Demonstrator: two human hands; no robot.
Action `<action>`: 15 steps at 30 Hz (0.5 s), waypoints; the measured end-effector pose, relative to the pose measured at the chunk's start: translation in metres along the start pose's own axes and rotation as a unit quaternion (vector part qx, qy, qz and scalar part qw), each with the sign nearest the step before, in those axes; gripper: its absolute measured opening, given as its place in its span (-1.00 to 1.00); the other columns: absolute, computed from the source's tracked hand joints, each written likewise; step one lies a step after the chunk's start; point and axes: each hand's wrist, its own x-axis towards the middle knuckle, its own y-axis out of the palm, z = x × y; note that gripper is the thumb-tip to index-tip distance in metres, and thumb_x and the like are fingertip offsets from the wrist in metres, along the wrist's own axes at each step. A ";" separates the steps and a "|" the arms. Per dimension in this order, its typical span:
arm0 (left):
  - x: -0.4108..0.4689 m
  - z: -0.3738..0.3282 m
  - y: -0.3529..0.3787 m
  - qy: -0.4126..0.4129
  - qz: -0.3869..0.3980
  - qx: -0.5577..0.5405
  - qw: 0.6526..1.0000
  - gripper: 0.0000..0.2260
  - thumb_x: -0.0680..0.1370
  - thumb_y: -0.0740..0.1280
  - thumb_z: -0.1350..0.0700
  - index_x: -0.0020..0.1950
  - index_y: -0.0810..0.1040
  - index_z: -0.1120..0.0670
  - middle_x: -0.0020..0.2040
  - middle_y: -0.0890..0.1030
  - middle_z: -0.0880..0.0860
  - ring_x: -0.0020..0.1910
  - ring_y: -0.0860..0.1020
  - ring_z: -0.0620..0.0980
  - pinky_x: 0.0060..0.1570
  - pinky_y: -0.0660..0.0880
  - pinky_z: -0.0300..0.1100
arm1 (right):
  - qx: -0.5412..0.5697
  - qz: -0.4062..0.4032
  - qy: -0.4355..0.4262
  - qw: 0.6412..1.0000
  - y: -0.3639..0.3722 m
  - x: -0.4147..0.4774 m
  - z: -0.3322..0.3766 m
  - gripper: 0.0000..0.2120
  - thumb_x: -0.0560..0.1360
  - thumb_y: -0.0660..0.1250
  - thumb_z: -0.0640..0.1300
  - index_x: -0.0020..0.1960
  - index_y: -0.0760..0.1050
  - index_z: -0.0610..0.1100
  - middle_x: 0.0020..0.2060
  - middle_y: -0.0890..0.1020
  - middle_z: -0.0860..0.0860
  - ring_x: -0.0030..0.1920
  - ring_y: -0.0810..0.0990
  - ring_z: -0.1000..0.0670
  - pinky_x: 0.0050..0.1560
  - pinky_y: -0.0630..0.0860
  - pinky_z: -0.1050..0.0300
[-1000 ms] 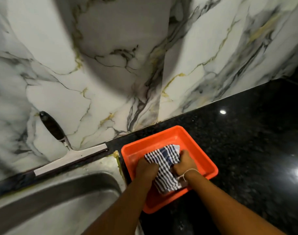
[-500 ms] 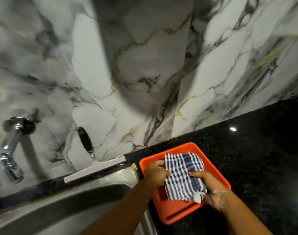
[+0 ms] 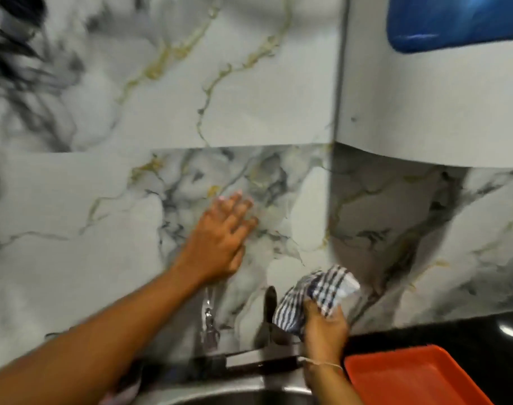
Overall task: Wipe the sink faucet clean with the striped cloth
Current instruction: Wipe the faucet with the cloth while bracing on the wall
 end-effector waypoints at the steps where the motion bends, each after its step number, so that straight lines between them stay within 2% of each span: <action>1: 0.002 0.035 -0.007 0.023 0.002 0.054 0.998 -0.51 0.43 0.28 0.05 0.34 0.54 0.17 0.43 0.46 0.29 0.46 0.35 0.34 0.45 0.20 0.22 | -0.017 0.028 -0.043 0.999 0.027 -0.011 0.004 -0.79 0.42 0.45 -0.33 -0.21 0.56 -0.03 -0.24 0.67 -0.11 -0.19 0.64 -0.15 -0.12 0.58 -0.03; 3: 0.005 0.101 -0.013 0.069 0.015 0.141 0.987 -0.48 0.48 0.19 0.03 0.42 0.45 0.18 0.49 0.38 0.30 0.50 0.28 0.36 0.47 0.13 0.27 | -0.092 0.089 -0.119 0.985 0.074 -0.027 0.004 -0.85 0.42 0.44 -0.26 -0.23 0.59 -0.03 -0.33 0.68 -0.07 -0.29 0.63 -0.14 -0.24 0.57 0.02; 5: 0.001 0.148 -0.011 0.119 0.035 0.189 0.974 -0.44 0.55 0.12 -0.01 0.54 0.29 0.13 0.56 0.27 0.26 0.55 0.19 0.32 0.49 0.12 0.29 | -0.196 0.168 -0.191 0.947 0.111 -0.035 -0.001 -0.95 0.42 0.37 -0.20 -0.16 0.60 -0.07 -0.33 0.69 -0.10 -0.31 0.62 -0.14 -0.33 0.50 0.09; 7: -0.002 0.175 -0.001 0.162 0.019 0.217 0.962 -0.44 0.60 0.06 -0.05 0.59 0.19 0.08 0.60 0.19 0.19 0.58 0.13 0.26 0.50 0.13 0.27 | -0.293 0.243 -0.266 0.886 0.136 -0.040 -0.006 -0.88 0.39 0.28 -0.16 -0.13 0.59 -0.09 -0.32 0.70 -0.10 -0.28 0.63 -0.15 -0.31 0.48 0.08; 9: -0.002 0.186 0.007 0.175 -0.019 0.233 0.956 -0.45 0.61 0.05 -0.06 0.59 0.18 0.08 0.60 0.19 0.18 0.58 0.13 0.24 0.51 0.13 0.25 | -0.308 0.267 -0.280 0.869 0.147 -0.039 -0.012 -0.88 0.36 0.25 -0.15 -0.24 0.56 -0.07 -0.42 0.63 -0.05 -0.33 0.59 -0.10 -0.34 0.43 0.07; 11: 0.000 0.189 0.014 0.185 -0.048 0.244 0.951 -0.44 0.61 0.07 -0.06 0.60 0.18 0.09 0.60 0.19 0.19 0.58 0.13 0.24 0.51 0.12 0.24 | -0.247 0.255 -0.218 0.909 0.151 -0.034 -0.015 -0.76 0.40 0.32 -0.16 -0.44 0.47 -0.02 -0.60 0.46 0.06 -0.50 0.43 0.03 -0.46 0.30 0.15; 12: -0.001 0.191 0.017 0.188 -0.054 0.248 0.949 -0.44 0.61 0.08 -0.06 0.60 0.17 0.09 0.60 0.19 0.19 0.58 0.12 0.25 0.51 0.12 0.25 | -0.200 0.250 -0.152 0.935 0.152 -0.033 -0.013 -0.68 0.42 0.37 -0.18 -0.48 0.44 -0.01 -0.65 0.42 0.08 -0.53 0.38 0.06 -0.48 0.28 0.17; 14: -0.003 0.191 0.018 0.191 -0.057 0.238 0.950 -0.44 0.61 0.07 -0.05 0.60 0.16 0.10 0.59 0.19 0.20 0.58 0.13 0.25 0.51 0.14 0.26 | -0.098 0.229 0.010 0.968 0.151 -0.024 -0.011 -0.72 0.43 0.41 -0.25 -0.43 0.51 -0.09 -0.69 0.45 0.09 -0.57 0.42 0.02 -0.49 0.33 0.22; 15: -0.004 0.190 0.019 0.192 -0.060 0.230 0.952 -0.44 0.61 0.07 -0.05 0.60 0.17 0.10 0.59 0.20 0.20 0.58 0.14 0.26 0.51 0.15 0.26 | -0.052 0.232 0.088 0.967 0.148 -0.021 -0.010 -0.80 0.44 0.40 -0.27 -0.35 0.57 -0.18 -0.66 0.53 0.05 -0.57 0.49 -0.01 -0.48 0.38 0.23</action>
